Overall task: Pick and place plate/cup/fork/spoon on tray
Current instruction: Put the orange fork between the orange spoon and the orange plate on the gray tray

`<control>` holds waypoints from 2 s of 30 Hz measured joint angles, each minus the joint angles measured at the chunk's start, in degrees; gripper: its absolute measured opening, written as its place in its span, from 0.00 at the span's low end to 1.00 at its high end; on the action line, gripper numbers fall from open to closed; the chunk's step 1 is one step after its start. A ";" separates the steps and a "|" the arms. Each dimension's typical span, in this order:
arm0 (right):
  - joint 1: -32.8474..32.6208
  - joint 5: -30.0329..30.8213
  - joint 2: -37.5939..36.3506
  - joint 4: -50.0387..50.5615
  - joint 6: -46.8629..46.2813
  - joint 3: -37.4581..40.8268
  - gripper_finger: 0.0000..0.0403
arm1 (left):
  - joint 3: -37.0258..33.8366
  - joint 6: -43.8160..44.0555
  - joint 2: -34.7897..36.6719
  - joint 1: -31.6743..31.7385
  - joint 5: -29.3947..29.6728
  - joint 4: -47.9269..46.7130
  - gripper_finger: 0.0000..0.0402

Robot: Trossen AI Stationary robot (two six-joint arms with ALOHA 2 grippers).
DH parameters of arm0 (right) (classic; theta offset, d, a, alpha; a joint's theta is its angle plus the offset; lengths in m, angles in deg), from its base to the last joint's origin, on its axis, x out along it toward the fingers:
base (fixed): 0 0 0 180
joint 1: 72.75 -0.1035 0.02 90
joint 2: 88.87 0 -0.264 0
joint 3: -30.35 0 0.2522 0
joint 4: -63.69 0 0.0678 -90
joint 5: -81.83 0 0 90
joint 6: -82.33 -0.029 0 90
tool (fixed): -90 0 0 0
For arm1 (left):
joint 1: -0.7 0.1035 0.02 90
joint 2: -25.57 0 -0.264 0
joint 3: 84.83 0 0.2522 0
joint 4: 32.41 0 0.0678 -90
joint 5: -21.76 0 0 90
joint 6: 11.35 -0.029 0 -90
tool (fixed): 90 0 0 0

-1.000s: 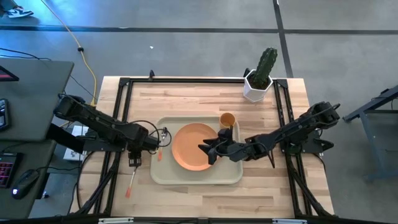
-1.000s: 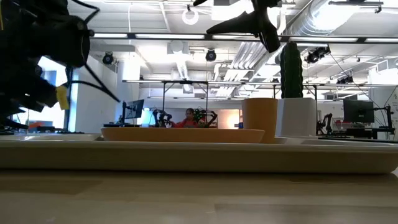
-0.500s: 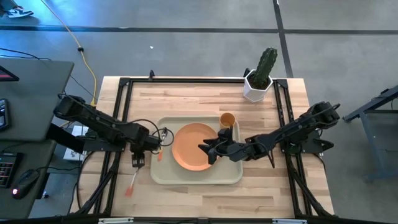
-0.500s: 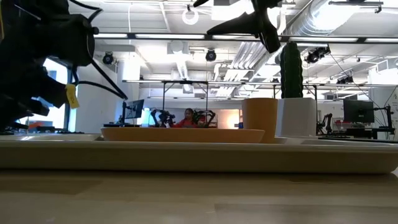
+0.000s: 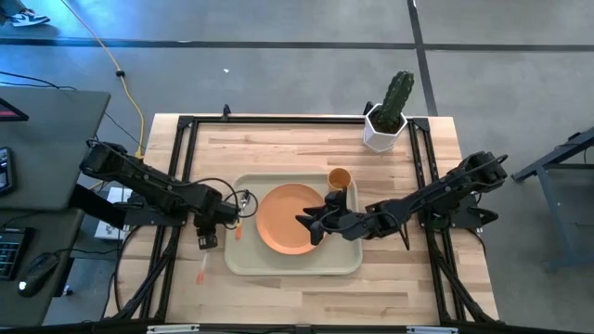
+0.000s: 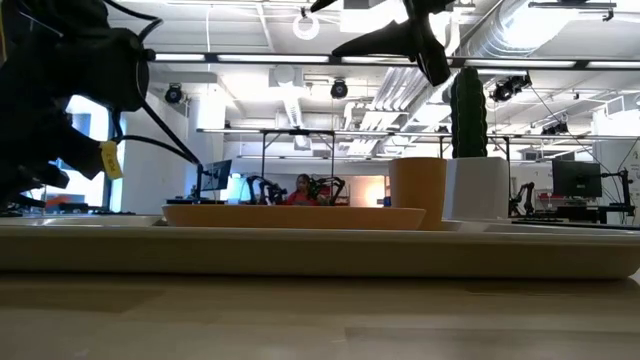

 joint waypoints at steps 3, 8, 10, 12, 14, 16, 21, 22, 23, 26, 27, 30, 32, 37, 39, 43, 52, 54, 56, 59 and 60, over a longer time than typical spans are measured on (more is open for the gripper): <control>0.00 -0.06 0.00 0.00 -0.10 0.00 0.51 | 0.00 1.04 0.36 0.00 -0.03 -0.06 0.13; 0.00 -0.05 0.00 0.00 -0.10 0.00 0.51 | 0.00 2.16 1.54 0.00 0.17 -0.11 0.19; 0.00 -0.05 0.00 0.00 -0.10 0.00 0.51 | 0.00 2.44 2.29 0.00 0.24 -0.19 0.22; 0.00 -0.05 0.00 0.00 -0.10 0.00 0.51 | 0.00 2.55 3.12 0.00 0.78 -0.17 0.24; 0.00 -0.05 0.00 0.00 -0.10 0.00 0.51 | 0.00 2.59 4.00 0.00 1.50 -0.19 0.26; 0.00 -0.05 0.00 0.00 -0.10 0.00 0.51 | 0.02 2.59 4.93 0.00 2.19 -0.17 0.28; 0.00 -0.05 0.00 0.00 -0.10 0.00 0.51 | 0.02 2.57 7.07 0.00 3.34 -0.19 0.32; 0.00 -0.05 0.00 0.00 -0.10 0.00 0.51 | 0.02 2.46 7.40 0.00 3.36 -0.17 0.32; 0.00 -0.05 0.00 0.00 -0.10 0.00 0.51 | 0.02 2.12 7.72 0.00 3.37 -0.19 0.33; 0.00 -0.05 0.00 0.00 -0.10 0.00 0.51 | 0.02 1.02 8.37 0.00 3.47 -0.18 0.33; 0.00 -0.05 0.00 0.00 -0.10 0.00 0.51 | 0.02 0.51 8.45 0.00 3.49 -0.03 0.33; 0.12 -0.02 0.00 0.00 -0.10 0.00 0.51 | 0.02 -2.11 8.29 0.00 4.56 1.05 0.33; 0.23 -0.03 0.00 0.00 -0.10 0.00 0.51 | 0.02 -3.86 7.62 0.00 5.04 3.30 0.33; 0.24 0.03 0.00 -0.04 -0.10 0.00 0.51 | 0.03 -6.45 6.20 0.00 3.04 5.41 0.33; 0.24 0.39 0.00 -0.04 -0.10 0.00 0.51 | 0.04 -6.49 5.87 0.00 3.01 5.36 0.32; 0.24 0.69 0.00 -0.04 -0.10 0.00 0.51 | 0.04 -6.54 5.67 0.00 2.98 4.86 0.23; 0.49 0.69 0.00 -0.07 -0.10 0.00 0.51 | 0.56 -5.56 5.74 0.37 -2.00 3.87 0.03; 0.66 0.67 0.00 -0.07 -0.10 0.00 0.51 | 1.63 -5.13 5.82 0.37 -1.93 1.94 0.02; 0.66 0.67 0.00 -0.11 0.01 0.00 0.51 | 3.70 -5.23 6.30 0.37 -1.93 -0.32 0.01; 0.66 0.66 0.00 -0.13 0.90 0.00 0.51 | 7.42 -6.93 7.14 0.37 -1.70 -5.38 0.01; 0.66 0.52 0.00 -0.17 0.95 0.00 0.51 | 8.96 -7.55 7.44 0.37 -1.69 -6.28 0.00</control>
